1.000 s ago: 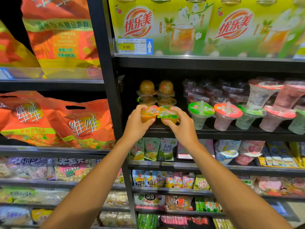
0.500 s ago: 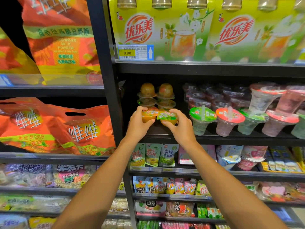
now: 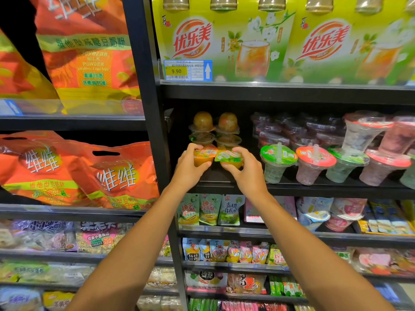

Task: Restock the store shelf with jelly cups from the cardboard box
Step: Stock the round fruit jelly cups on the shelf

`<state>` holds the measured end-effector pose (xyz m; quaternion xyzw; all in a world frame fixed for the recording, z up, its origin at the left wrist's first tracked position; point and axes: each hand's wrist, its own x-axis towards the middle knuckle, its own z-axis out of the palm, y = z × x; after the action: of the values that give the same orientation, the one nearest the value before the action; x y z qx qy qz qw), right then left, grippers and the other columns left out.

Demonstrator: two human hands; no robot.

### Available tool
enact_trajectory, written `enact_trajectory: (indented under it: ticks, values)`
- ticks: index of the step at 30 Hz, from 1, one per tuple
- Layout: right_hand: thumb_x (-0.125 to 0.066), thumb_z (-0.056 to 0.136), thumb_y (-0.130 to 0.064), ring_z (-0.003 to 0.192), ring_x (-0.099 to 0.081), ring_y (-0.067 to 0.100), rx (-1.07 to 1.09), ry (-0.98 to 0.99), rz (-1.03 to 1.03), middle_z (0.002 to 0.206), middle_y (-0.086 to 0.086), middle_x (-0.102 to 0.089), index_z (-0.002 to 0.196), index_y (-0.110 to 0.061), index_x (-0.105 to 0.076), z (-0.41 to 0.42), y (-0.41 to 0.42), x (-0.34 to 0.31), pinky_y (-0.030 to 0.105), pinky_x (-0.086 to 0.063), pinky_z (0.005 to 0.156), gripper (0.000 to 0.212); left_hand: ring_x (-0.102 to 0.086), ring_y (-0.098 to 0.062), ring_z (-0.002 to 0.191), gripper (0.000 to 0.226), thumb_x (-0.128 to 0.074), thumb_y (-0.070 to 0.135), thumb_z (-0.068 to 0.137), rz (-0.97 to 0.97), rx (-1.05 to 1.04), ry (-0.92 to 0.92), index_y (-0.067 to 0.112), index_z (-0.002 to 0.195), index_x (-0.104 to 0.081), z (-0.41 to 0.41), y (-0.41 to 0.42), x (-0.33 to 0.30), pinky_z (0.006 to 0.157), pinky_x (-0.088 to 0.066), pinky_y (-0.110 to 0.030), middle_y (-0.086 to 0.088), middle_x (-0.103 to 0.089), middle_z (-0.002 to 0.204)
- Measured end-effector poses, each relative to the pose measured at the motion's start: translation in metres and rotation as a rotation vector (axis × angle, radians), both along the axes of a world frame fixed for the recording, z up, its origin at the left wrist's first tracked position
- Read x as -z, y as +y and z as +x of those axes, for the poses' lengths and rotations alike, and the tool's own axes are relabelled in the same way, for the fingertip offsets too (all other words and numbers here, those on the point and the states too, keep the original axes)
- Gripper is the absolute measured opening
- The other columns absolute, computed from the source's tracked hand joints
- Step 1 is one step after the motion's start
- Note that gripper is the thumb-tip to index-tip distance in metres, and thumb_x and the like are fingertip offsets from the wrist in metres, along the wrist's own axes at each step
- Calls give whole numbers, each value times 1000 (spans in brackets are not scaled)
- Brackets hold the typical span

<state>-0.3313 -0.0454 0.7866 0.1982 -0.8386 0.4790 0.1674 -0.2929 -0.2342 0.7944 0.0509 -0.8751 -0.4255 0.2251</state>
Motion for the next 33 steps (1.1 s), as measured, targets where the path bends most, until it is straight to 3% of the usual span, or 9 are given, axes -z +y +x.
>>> enact_trajectory:
  ticks: [7,11,16,19,21,25,28,33]
  values:
    - [-77,88,-34,115,-52,10,-1,-35,6,132,0,-58,137,-22,-54,4,-1,-4,26,-46,95,56,-54,-21,114,51,-75,29,89,-13,9,-77,29,130,-45,-3,1,-10,97,-49,-39,-5,-53,130]
    - [-77,88,-38,120,-55,18,-20,-60,14,133,1,-58,138,-24,-53,5,0,-5,34,-49,99,57,-54,-24,118,54,-74,30,90,-34,-4,-97,29,135,-44,1,3,-13,98,-48,-39,-7,-52,132]
    - [-78,87,-35,139,-43,18,-66,-77,43,154,3,-42,153,-25,-36,21,8,-2,32,-41,109,79,-41,-26,136,73,-72,23,92,-89,2,-83,27,152,-31,22,10,-5,100,-32,-25,-10,-36,151]
    - [-77,89,-34,150,-30,18,-77,-67,63,164,1,-29,157,-29,-28,41,18,5,39,-36,118,84,-29,-24,148,77,-70,27,93,-139,9,-76,30,155,-24,41,13,3,116,-31,-34,-7,-25,161]
    - [-74,92,-34,152,-26,16,-83,-48,59,165,-1,-26,157,-29,-30,59,28,11,34,-31,120,79,-23,-22,151,75,-66,35,95,-185,-10,-87,31,155,-23,59,17,8,120,-31,-42,-3,-21,163]
    - [-69,96,-31,145,-35,5,-177,60,70,157,-12,-39,146,-27,-50,103,61,30,23,-29,117,54,-30,-14,147,55,-61,32,98,-437,1,32,25,149,-41,118,34,17,118,-31,-35,4,-35,157]
    - [-67,98,-30,139,-44,2,-288,65,159,147,-14,-51,142,-26,-55,131,96,64,19,-34,114,46,-38,-15,142,46,-61,27,99,-601,116,78,19,143,-52,158,48,42,115,-33,-31,2,-46,150]
    - [-65,99,-34,140,-45,12,-308,-281,410,148,-8,-52,143,-27,-54,166,162,161,35,-37,117,46,-47,-27,136,48,-68,24,94,-662,326,-142,15,139,-56,196,74,152,108,-45,-44,-6,-51,146]
